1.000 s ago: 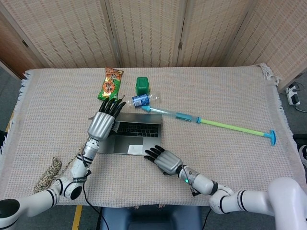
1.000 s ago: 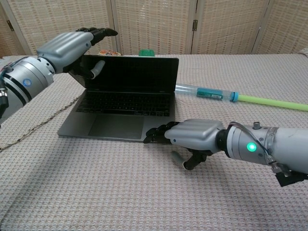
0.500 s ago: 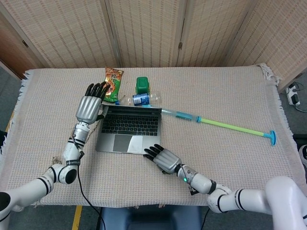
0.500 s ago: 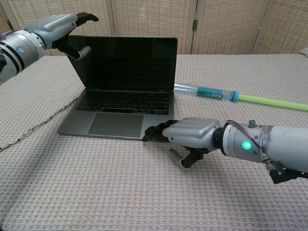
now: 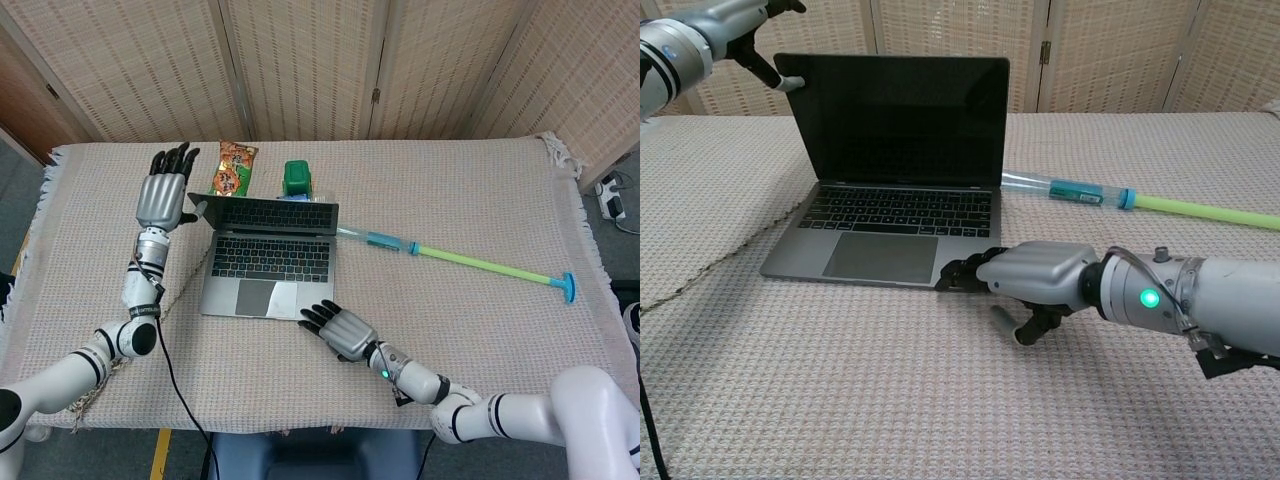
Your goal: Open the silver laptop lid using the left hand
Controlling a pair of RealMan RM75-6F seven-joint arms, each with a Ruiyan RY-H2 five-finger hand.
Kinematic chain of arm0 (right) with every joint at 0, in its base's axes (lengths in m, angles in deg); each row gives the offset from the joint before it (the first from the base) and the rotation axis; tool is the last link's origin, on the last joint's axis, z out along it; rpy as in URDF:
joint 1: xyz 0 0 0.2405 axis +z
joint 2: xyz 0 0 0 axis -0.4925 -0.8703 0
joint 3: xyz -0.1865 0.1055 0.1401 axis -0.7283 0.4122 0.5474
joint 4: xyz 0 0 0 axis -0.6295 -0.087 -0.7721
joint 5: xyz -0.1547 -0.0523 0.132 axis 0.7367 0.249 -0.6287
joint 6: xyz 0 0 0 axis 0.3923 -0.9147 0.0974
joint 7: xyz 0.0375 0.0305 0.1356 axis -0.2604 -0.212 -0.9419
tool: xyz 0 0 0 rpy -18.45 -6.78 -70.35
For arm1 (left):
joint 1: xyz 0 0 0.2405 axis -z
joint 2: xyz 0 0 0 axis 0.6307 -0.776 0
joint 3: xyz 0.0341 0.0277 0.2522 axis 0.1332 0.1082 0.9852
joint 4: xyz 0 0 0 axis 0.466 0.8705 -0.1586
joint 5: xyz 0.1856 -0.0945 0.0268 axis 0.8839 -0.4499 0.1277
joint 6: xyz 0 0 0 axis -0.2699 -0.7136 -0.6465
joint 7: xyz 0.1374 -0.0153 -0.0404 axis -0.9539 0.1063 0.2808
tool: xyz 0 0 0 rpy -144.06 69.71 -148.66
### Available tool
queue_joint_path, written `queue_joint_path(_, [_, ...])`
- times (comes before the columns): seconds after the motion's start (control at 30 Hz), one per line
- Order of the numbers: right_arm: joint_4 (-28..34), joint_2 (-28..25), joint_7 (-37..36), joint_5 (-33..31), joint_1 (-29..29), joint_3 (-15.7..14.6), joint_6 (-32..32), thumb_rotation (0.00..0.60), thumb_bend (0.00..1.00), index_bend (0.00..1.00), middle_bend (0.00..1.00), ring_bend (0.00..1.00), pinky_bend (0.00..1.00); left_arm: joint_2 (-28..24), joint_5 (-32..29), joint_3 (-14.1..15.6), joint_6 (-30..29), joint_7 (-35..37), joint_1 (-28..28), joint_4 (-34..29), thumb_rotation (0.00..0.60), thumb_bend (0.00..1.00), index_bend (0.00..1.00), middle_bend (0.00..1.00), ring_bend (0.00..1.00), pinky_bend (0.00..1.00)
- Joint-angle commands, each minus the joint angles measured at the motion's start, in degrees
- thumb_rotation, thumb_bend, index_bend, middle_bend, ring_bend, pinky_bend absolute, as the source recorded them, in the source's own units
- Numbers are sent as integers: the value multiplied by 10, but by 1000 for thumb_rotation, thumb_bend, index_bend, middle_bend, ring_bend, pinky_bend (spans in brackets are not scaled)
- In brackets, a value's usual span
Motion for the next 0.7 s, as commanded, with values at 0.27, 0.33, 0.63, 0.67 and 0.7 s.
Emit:
queue_joint_path(0.27, [1, -3, 0, -6, 2, -1, 5, 600, 831, 0, 0, 42, 0, 7, -62, -17, 32, -25, 37, 41, 600, 364, 0, 27, 0, 0])
queue_joint_path(0.33, [-1, -3, 0, -8, 3, 0, 5, 600, 831, 0, 0, 42, 0, 11, -75, -17, 39, -37, 45, 54, 600, 364, 0, 27, 0, 0])
queue_joint_path(0.63, [-2, -4, -2, -11, 4, -1, 8, 600, 830, 0, 0, 41, 0, 17, -140, -25, 63, -65, 58, 93, 600, 364, 0, 27, 0, 0])
queue_joint_path(0.67, [-2, -5, -3, -10, 4, -1, 9, 600, 831, 0, 0, 41, 0, 15, -138, -23, 61, -61, 55, 90, 600, 364, 0, 27, 0, 0])
queue_joint_path(0.7, [-2, -5, -4, -10, 3, -2, 9, 600, 831, 0, 0, 43, 0, 13, -134, -21, 59, -56, 52, 86, 600, 365, 0, 27, 0, 0])
